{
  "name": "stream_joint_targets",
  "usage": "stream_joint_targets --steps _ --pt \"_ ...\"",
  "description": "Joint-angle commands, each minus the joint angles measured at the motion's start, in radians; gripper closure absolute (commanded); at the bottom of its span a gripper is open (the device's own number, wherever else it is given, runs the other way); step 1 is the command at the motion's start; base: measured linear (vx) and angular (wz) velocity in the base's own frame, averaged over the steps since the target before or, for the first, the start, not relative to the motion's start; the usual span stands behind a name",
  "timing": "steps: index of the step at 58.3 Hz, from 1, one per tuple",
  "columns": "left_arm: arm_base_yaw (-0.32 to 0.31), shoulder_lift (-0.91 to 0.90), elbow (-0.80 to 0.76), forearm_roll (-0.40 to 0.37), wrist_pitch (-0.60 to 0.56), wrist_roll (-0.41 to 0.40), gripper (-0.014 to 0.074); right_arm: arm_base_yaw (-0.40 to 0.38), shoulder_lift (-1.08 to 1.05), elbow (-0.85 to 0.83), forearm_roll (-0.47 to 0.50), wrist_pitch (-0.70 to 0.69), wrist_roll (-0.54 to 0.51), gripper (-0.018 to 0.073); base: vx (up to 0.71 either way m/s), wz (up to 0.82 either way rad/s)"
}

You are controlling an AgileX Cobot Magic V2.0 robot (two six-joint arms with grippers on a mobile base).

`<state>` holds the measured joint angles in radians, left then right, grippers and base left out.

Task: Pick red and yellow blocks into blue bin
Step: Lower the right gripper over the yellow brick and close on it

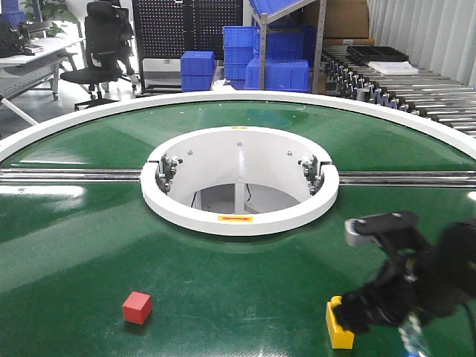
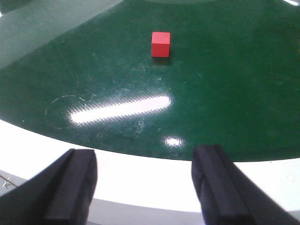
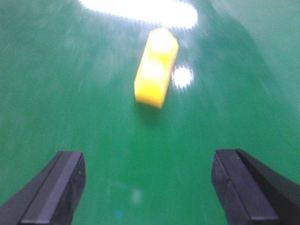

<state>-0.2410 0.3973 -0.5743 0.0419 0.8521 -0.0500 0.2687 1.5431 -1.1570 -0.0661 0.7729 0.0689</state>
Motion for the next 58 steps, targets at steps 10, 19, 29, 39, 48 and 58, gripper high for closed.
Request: stream_joint_targets --steps 10,19,29,39,48,58 --pt "-0.007 0.015 -0.026 -0.004 -0.079 -0.002 0.0062 0.0 0.19 -0.211 -0.042 -0.029 0.115 -0.0031 0.0 0.0" --pt "-0.007 0.015 -0.026 -0.004 -0.079 -0.002 0.0062 0.0 0.295 -0.288 -0.112 -0.024 0.201 -0.0031 0.0 0.0" --pt "-0.007 0.015 -0.026 -0.004 -0.079 -0.002 0.0062 0.0 0.378 -0.311 -0.165 -0.031 0.283 -0.0031 0.0 0.0" --pt "-0.007 0.015 -0.026 -0.004 -0.079 -0.002 0.0062 0.0 0.417 -0.31 -0.155 -0.026 0.283 -0.0003 0.0 0.0" --pt "-0.007 0.015 -0.026 -0.004 -0.08 -0.002 0.0062 0.0 0.417 -0.31 -0.141 -0.019 0.265 0.0146 0.0 0.0" --pt "-0.007 0.015 -0.026 -0.003 -0.079 -0.002 0.0062 0.001 0.411 -0.31 -0.136 -0.011 0.263 0.0318 0.0 0.0"
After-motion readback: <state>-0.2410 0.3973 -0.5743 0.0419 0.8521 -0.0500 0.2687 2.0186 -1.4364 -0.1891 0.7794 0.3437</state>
